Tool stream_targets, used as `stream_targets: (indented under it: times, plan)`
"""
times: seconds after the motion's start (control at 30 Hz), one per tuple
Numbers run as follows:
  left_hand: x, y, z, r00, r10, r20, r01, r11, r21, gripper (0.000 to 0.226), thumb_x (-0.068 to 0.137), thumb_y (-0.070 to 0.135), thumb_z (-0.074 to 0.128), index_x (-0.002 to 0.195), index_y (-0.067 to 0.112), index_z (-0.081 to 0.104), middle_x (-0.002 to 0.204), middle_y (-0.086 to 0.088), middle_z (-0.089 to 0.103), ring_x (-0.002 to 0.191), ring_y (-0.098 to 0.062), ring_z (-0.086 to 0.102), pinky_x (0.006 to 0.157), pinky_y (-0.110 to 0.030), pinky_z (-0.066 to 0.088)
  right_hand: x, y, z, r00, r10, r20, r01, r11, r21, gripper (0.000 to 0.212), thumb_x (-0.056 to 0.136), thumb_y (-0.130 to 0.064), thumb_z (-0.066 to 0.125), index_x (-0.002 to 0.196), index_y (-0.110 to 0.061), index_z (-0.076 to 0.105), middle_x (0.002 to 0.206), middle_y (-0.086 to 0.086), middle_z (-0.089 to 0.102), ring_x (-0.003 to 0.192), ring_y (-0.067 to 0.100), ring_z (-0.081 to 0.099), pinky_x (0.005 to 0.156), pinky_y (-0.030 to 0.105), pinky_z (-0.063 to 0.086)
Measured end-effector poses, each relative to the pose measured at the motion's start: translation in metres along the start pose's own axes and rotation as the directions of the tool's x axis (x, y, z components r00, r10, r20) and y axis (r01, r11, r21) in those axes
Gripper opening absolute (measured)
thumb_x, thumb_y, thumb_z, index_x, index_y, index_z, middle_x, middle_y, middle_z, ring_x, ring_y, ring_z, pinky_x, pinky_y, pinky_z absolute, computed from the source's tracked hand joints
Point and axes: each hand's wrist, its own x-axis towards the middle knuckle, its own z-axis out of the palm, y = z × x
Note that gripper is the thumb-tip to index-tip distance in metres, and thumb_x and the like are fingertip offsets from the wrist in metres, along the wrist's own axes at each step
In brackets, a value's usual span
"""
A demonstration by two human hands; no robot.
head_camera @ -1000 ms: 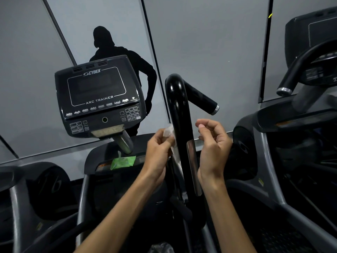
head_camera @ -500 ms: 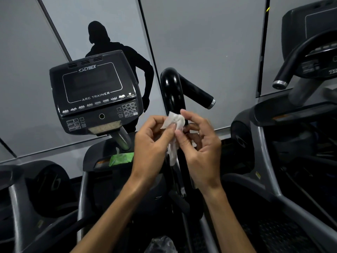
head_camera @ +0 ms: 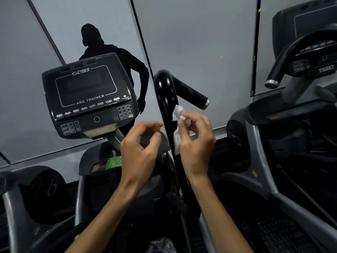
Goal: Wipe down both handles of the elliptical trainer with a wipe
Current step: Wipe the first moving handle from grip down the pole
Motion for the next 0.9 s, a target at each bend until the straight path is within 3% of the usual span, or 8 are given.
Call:
stream_targets:
  times: [0.1,0.27,0.37,0.43,0.57,0.73,0.9]
  plan:
    - [0.002,-0.003,-0.004,1.000,0.001,0.009,-0.001,0.999,0.032,0.022,0.093,0.003,0.066,0.103,0.020,0.073,0.101,0.012,0.071,0.097,-0.005,0.066,0.083,-0.025,0.053,-0.022,0.013,-0.009,0.999,-0.053,-0.001,0.053,0.997,-0.058,0.020,0.088,-0.006,0.076,0.108,-0.007,0.076,0.105,0.002,0.069,0.094,0.010,0.067,0.084,0.014,0.051]
    - [0.004,-0.005,0.002,1.000,0.016,0.007,-0.017,0.997,0.072,0.025,0.091,0.001,0.067,0.106,0.021,0.072,0.103,0.010,0.070,0.098,-0.005,0.065,0.077,-0.015,0.049,0.007,0.015,0.005,0.983,0.185,-0.016,-0.182,0.975,0.127,0.013,0.091,-0.004,0.072,0.100,-0.013,0.076,0.098,0.000,0.073,0.090,0.011,0.072,0.081,0.029,0.060]
    - [0.005,-0.005,0.002,0.997,0.068,0.044,-0.071,0.993,0.095,0.029,0.090,0.003,0.071,0.113,0.019,0.069,0.109,0.008,0.067,0.104,-0.005,0.063,0.074,-0.011,0.048,-0.018,0.014,-0.003,0.993,0.110,-0.031,-0.109,0.993,0.052,0.011,0.090,-0.008,0.075,0.100,-0.008,0.075,0.096,0.001,0.070,0.087,0.007,0.068,0.077,0.014,0.053]
    - [0.005,-0.008,0.001,0.990,0.114,0.083,-0.124,0.984,0.126,0.036,0.088,0.006,0.074,0.120,0.021,0.067,0.113,0.008,0.064,0.108,-0.008,0.062,0.079,-0.016,0.050,-0.031,0.018,-0.013,0.993,0.118,-0.021,-0.118,0.993,0.022,0.010,0.089,-0.012,0.076,0.098,-0.008,0.075,0.091,0.001,0.068,0.079,0.004,0.064,0.071,0.012,0.049]
    - [0.007,-0.013,0.006,0.988,0.124,0.087,-0.135,0.980,0.144,0.039,0.088,0.010,0.074,0.123,0.021,0.064,0.116,0.008,0.061,0.110,-0.009,0.060,0.088,-0.039,0.055,0.003,0.014,-0.001,0.956,0.292,0.016,-0.291,0.941,0.174,0.007,0.092,-0.019,0.074,0.097,-0.014,0.073,0.087,0.003,0.073,0.075,0.007,0.068,0.068,0.020,0.053]
    - [0.005,-0.015,0.002,0.980,0.154,0.127,-0.171,0.977,0.127,0.043,0.085,0.020,0.072,0.127,0.022,0.061,0.119,0.010,0.059,0.116,-0.012,0.059,0.091,-0.044,0.055,-0.026,0.013,-0.004,0.978,0.206,-0.015,-0.202,0.970,0.132,0.023,0.085,-0.035,0.076,0.097,-0.015,0.073,0.090,0.002,0.071,0.078,0.009,0.066,0.069,0.017,0.051]
    - [0.003,-0.017,0.007,0.979,0.161,0.127,-0.179,0.972,0.151,0.047,0.083,0.021,0.074,0.128,0.022,0.058,0.120,0.009,0.058,0.116,-0.014,0.056,0.093,-0.045,0.053,0.001,0.017,0.003,0.975,0.218,-0.050,-0.212,0.972,0.101,0.011,0.087,-0.028,0.078,0.083,-0.025,0.069,0.081,-0.001,0.070,0.071,0.012,0.064,0.065,0.021,0.050]
